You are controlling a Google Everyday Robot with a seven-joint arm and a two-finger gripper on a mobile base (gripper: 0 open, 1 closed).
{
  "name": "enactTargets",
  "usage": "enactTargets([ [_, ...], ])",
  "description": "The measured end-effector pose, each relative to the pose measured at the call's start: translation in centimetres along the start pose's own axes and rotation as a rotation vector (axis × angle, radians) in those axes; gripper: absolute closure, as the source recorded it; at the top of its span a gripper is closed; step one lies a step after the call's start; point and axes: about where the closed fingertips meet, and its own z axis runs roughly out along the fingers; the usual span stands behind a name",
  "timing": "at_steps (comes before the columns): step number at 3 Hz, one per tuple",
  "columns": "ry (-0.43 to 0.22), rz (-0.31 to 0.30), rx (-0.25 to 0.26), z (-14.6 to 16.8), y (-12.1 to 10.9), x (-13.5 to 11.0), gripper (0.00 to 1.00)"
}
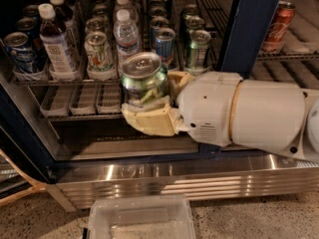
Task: Pick green can from top shelf of fridge
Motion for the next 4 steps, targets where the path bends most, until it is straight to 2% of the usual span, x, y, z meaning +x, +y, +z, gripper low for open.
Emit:
enactTargets([
  [1,0.001,-0.027,-0.137,1.5,3.3,-0.8,1.0],
  [2,-0.002,-0.059,-0.227,2.2,5.9,-1.6,1.0],
  [3,-0.015,-0.086,-0.273,2.1,8.2,-2.2,1.0],
  [4,-0.053,-0.13,-0.294,1.5,10.3,-2.6,1.0],
])
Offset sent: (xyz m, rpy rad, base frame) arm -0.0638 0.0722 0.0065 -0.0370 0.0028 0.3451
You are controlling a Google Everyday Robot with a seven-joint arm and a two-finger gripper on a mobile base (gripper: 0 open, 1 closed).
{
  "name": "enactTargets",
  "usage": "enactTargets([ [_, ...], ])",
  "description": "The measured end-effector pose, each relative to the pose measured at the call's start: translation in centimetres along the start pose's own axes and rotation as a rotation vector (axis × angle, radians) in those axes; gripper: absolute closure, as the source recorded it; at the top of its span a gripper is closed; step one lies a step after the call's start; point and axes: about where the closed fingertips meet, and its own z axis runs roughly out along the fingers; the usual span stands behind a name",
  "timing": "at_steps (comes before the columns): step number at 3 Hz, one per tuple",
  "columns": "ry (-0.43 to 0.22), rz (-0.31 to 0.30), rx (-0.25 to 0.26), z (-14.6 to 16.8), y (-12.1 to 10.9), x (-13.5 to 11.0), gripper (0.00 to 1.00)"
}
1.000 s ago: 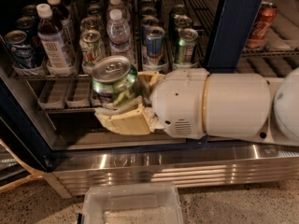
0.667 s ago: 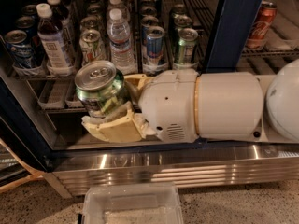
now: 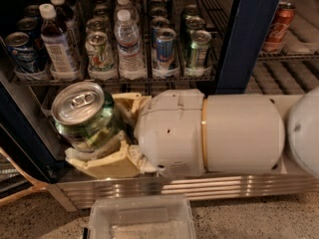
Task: Pick green can from top shelf of fridge
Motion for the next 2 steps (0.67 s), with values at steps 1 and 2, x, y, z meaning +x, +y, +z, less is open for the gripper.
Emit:
enactTargets([
  [1,-0.031,-0.039,-0.003,-0.07,1.58,-0.56,1.0],
  [2,-0.033,-0.041,-0.003,-0.13,1.64,-0.61,1.0],
])
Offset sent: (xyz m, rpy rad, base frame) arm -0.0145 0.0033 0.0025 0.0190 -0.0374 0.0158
